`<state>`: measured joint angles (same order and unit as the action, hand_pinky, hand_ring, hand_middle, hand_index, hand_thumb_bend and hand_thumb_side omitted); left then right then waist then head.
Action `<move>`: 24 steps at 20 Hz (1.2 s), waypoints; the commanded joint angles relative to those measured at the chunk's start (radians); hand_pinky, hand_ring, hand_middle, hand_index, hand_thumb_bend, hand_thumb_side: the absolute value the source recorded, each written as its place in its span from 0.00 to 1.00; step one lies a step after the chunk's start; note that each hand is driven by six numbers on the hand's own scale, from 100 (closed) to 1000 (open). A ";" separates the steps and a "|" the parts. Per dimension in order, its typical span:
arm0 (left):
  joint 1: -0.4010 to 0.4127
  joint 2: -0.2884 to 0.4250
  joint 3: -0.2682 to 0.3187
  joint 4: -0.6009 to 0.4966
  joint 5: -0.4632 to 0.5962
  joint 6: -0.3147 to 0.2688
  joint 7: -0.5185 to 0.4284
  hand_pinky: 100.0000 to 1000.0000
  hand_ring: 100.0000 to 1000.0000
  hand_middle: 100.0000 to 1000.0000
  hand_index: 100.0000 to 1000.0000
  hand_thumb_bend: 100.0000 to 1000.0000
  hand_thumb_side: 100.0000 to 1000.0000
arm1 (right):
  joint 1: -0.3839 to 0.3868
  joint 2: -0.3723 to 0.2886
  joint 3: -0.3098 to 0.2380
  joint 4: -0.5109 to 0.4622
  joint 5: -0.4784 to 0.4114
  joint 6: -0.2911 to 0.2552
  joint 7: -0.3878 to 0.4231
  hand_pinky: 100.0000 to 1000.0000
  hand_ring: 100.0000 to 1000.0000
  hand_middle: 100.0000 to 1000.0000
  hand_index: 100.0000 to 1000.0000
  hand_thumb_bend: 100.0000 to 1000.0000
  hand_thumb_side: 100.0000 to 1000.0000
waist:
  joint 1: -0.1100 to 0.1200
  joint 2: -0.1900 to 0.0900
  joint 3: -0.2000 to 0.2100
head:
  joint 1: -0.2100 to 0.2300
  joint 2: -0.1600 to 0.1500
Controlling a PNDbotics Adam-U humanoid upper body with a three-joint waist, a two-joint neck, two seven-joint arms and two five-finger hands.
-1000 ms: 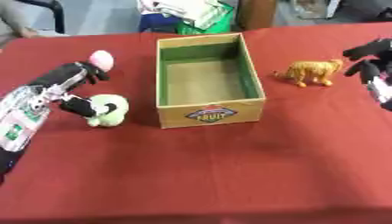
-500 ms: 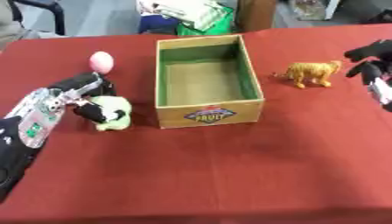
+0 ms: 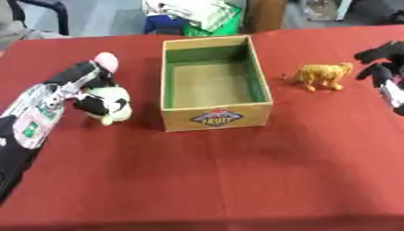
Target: Pick up objects on the table and place them in the box.
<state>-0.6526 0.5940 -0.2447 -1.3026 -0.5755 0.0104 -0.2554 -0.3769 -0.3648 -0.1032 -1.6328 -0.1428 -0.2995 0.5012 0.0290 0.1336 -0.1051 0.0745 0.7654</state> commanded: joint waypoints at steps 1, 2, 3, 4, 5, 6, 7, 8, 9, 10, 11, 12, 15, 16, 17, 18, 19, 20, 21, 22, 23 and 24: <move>-0.057 0.033 0.016 -0.048 0.034 0.020 0.036 0.46 0.19 0.04 0.44 0.21 0.16 | -0.014 -0.013 0.005 -0.010 -0.009 -0.003 0.007 0.53 0.75 0.55 0.65 0.00 0.13 | -0.001 -0.018 -0.008 | 0.011 0.005; -0.076 0.026 0.013 -0.045 0.038 0.025 0.050 0.47 0.20 0.05 0.45 0.22 0.16 | -0.016 -0.010 0.009 -0.010 -0.011 -0.002 0.011 0.53 0.75 0.55 0.65 0.00 0.13 | -0.001 -0.019 -0.014 | 0.016 0.005; -0.095 0.014 0.010 -0.035 0.043 0.026 0.063 0.48 0.23 0.08 0.48 0.21 0.15 | -0.018 -0.007 0.013 -0.010 -0.012 -0.002 0.015 0.53 0.75 0.55 0.65 0.00 0.13 | -0.001 -0.019 -0.021 | 0.021 0.005; -0.115 -0.004 0.005 -0.018 0.052 0.023 0.073 0.48 0.23 0.08 0.48 0.21 0.15 | -0.021 -0.003 0.017 -0.010 -0.013 -0.001 0.020 0.53 0.75 0.55 0.65 0.00 0.13 | -0.001 -0.020 -0.029 | 0.027 0.005; -0.134 -0.020 0.000 0.003 0.057 0.017 0.082 0.49 0.23 0.08 0.48 0.20 0.15 | -0.023 0.000 0.021 -0.009 -0.015 0.000 0.024 0.53 0.75 0.55 0.65 0.00 0.13 | -0.001 -0.020 -0.037 | 0.032 0.005; -0.150 -0.038 -0.005 0.026 0.061 0.006 0.091 0.50 0.26 0.09 0.49 0.18 0.14 | -0.026 0.003 0.024 -0.010 -0.016 0.001 0.027 0.53 0.75 0.55 0.65 0.00 0.13 | -0.001 -0.020 -0.046 | 0.037 0.005; -0.165 -0.055 -0.008 0.052 0.068 -0.009 0.099 0.50 0.26 0.09 0.49 0.18 0.13 | -0.029 0.006 0.028 -0.010 -0.018 0.001 0.031 0.53 0.75 0.55 0.65 0.00 0.13 | -0.001 -0.020 -0.055 | 0.042 0.005; -0.176 -0.071 -0.009 0.072 0.078 -0.028 0.108 0.52 0.29 0.10 0.50 0.16 0.13 | -0.032 0.008 0.031 -0.011 -0.020 0.001 0.034 0.53 0.75 0.55 0.65 0.00 0.13 | -0.001 -0.020 -0.063 | 0.045 0.005; -0.187 -0.088 -0.009 0.096 0.088 -0.048 0.119 0.52 0.29 0.10 0.50 0.15 0.12 | -0.035 0.011 0.036 -0.011 -0.021 0.001 0.038 0.53 0.75 0.55 0.65 0.00 0.13 | -0.002 -0.018 -0.073 | 0.050 0.005; -0.198 -0.104 -0.010 0.119 0.091 -0.069 0.131 0.53 0.32 0.12 0.52 0.14 0.12 | -0.038 0.013 0.039 -0.011 -0.023 0.001 0.042 0.53 0.75 0.55 0.65 0.00 0.13 | -0.003 -0.017 -0.083 | 0.055 0.005; -0.207 -0.119 -0.011 0.143 0.091 -0.091 0.143 0.53 0.32 0.13 0.52 0.14 0.12 | -0.040 0.016 0.041 -0.010 -0.023 0.001 0.045 0.53 0.75 0.55 0.65 0.00 0.13 | -0.003 -0.015 -0.091 | 0.059 0.005; -0.215 -0.135 -0.012 0.165 0.090 -0.111 0.153 0.54 0.34 0.14 0.54 0.12 0.12 | -0.043 0.018 0.043 -0.010 -0.024 0.001 0.047 0.53 0.75 0.55 0.65 0.00 0.13 | -0.003 -0.014 -0.099 | 0.063 0.005; -0.234 -0.175 -0.016 0.219 0.085 -0.159 0.172 0.55 0.38 0.18 0.57 0.13 0.12 | -0.050 0.022 0.047 -0.010 -0.027 0.000 0.051 0.53 0.75 0.55 0.65 0.00 0.13 | -0.002 -0.011 -0.120 | 0.069 0.005; -0.237 -0.181 -0.016 0.231 0.083 -0.171 0.176 0.55 0.38 0.18 0.57 0.13 0.12 | -0.051 0.022 0.047 -0.010 -0.028 0.000 0.052 0.53 0.75 0.55 0.65 0.00 0.13 | -0.002 -0.011 -0.123 | 0.070 0.005; -0.239 -0.184 -0.016 0.241 0.082 -0.180 0.179 0.55 0.38 0.18 0.57 0.13 0.12 | -0.052 0.023 0.047 -0.010 -0.029 0.000 0.052 0.53 0.75 0.55 0.65 0.00 0.13 | -0.002 -0.011 -0.124 | 0.070 0.005; -0.240 -0.186 -0.015 0.247 0.080 -0.186 0.181 0.55 0.38 0.18 0.57 0.13 0.12 | -0.052 0.023 0.047 -0.010 -0.029 0.000 0.052 0.53 0.75 0.55 0.65 0.00 0.13 | -0.002 -0.011 -0.125 | 0.071 0.005; -0.240 -0.187 -0.015 0.251 0.079 -0.190 0.182 0.55 0.38 0.18 0.57 0.13 0.12 | -0.052 0.023 0.047 -0.010 -0.029 0.000 0.052 0.53 0.75 0.55 0.65 0.00 0.13 | -0.002 -0.011 -0.125 | 0.071 0.005; -0.240 -0.188 -0.015 0.255 0.078 -0.193 0.183 0.66 0.63 0.59 0.77 0.44 0.22 | -0.052 0.022 0.047 -0.010 -0.029 0.000 0.052 0.53 0.75 0.52 0.64 0.00 0.14 | -0.003 -0.010 -0.125 | 0.070 0.005; -0.231 -0.197 -0.023 0.266 0.084 -0.197 0.178 0.67 0.65 0.61 0.78 0.45 0.27 | -0.052 0.016 0.044 -0.010 -0.028 -0.003 0.051 0.53 0.75 0.52 0.64 0.00 0.13 | -0.005 -0.007 -0.125 | 0.064 0.004; -0.219 -0.204 -0.030 0.274 0.094 -0.204 0.168 0.69 0.69 0.65 0.80 0.47 0.36 | -0.051 0.012 0.041 -0.009 -0.027 -0.006 0.050 0.53 0.75 0.52 0.64 0.00 0.14 | -0.006 -0.006 -0.124 | 0.060 0.004; -0.211 -0.207 -0.030 0.276 0.107 -0.210 0.155 0.70 0.71 0.69 0.82 0.48 0.44 | -0.052 0.007 0.038 -0.008 -0.025 -0.010 0.047 0.53 0.75 0.52 0.64 0.00 0.14 | -0.007 -0.006 -0.120 | 0.057 0.004; -0.207 -0.208 -0.025 0.275 0.122 -0.213 0.140 0.70 0.71 0.69 0.82 0.48 0.44 | -0.052 0.004 0.036 -0.006 -0.024 -0.013 0.044 0.53 0.75 0.52 0.64 0.00 0.14 | -0.008 -0.006 -0.117 | 0.055 0.005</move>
<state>-0.8430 0.3758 -0.2747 -1.0217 -0.4685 -0.1948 -0.1046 -0.4135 -0.3327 -0.0562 -1.6316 -0.1637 -0.3061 0.5477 0.0256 0.1415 -0.2206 0.1331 0.7654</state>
